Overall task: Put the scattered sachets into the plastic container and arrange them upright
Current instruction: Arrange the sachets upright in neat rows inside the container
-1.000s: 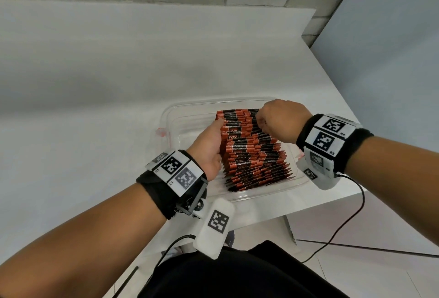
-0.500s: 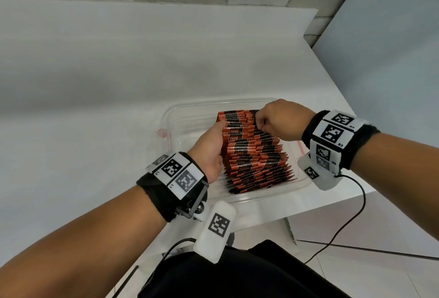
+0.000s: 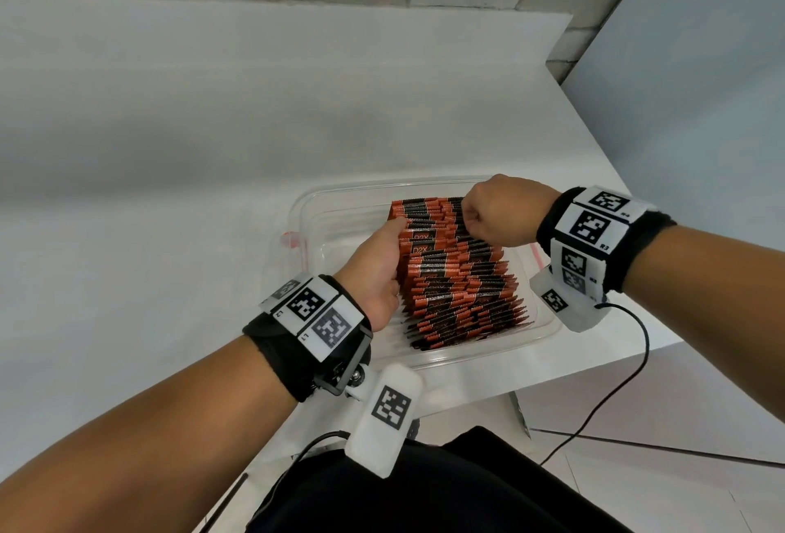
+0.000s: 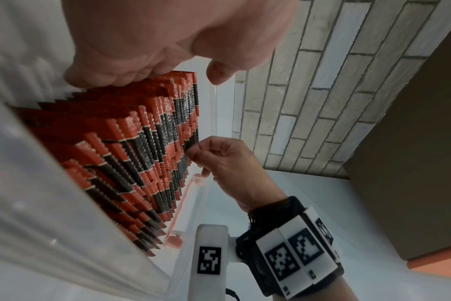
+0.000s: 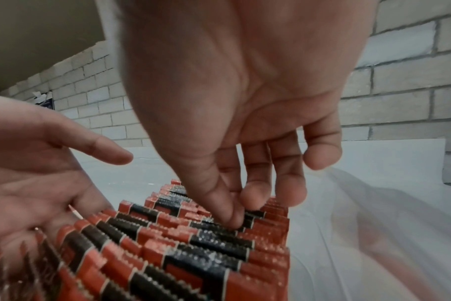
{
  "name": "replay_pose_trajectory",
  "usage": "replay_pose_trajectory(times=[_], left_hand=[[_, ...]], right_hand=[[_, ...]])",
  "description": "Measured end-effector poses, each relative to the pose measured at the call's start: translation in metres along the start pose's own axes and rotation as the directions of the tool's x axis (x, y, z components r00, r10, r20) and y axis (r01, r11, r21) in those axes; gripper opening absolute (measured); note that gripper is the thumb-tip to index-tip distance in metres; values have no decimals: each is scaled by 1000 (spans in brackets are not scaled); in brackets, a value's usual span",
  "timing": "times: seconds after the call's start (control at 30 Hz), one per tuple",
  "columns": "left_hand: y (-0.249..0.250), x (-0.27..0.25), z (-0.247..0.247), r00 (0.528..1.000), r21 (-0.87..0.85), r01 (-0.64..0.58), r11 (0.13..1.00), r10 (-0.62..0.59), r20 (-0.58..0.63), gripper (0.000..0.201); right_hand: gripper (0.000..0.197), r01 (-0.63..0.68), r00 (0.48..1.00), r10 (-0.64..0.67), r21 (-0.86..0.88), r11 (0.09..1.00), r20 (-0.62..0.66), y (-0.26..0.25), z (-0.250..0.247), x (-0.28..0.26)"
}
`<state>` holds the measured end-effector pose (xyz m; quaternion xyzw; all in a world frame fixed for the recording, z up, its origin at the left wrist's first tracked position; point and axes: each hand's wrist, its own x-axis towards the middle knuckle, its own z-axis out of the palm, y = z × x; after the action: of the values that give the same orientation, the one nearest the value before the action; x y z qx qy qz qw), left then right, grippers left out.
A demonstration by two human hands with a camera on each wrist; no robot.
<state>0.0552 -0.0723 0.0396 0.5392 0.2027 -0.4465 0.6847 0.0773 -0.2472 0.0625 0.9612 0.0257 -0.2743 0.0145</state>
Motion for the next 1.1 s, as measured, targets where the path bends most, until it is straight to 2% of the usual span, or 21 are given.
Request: replay_pose_trajectory(times=[0.27,0.5,0.63,0.8,1.0,1.1], left_hand=[[1,-1,-1,1000,-21,12,1000,-12,15,40],[1,0,-1,1000,-15,16,1000,-16,18,38],[0,2,-1,1000,-14,22,1000,-22,17,39],[1,1,-2,999,-8,28,1000,-28,35,40],[1,1,-3,999,8,28,1000,-28,23,39],[1,3,-4,1000,27,16,1000,-16,3,37]], right_hand=[[18,36,999,-33,-112,993,29,0,-1,3],[14,59,997,-53,-90,994,62,4,-1,4],[21,38,996,-25,-149,988,88,6,3,6],[16,16,1000,-9,-265,964,27,11,9,6],[24,-21,999,9,-307,951,-40,5,14,6],[18,-18,995,-11,-275,961,-102,5,12,5]])
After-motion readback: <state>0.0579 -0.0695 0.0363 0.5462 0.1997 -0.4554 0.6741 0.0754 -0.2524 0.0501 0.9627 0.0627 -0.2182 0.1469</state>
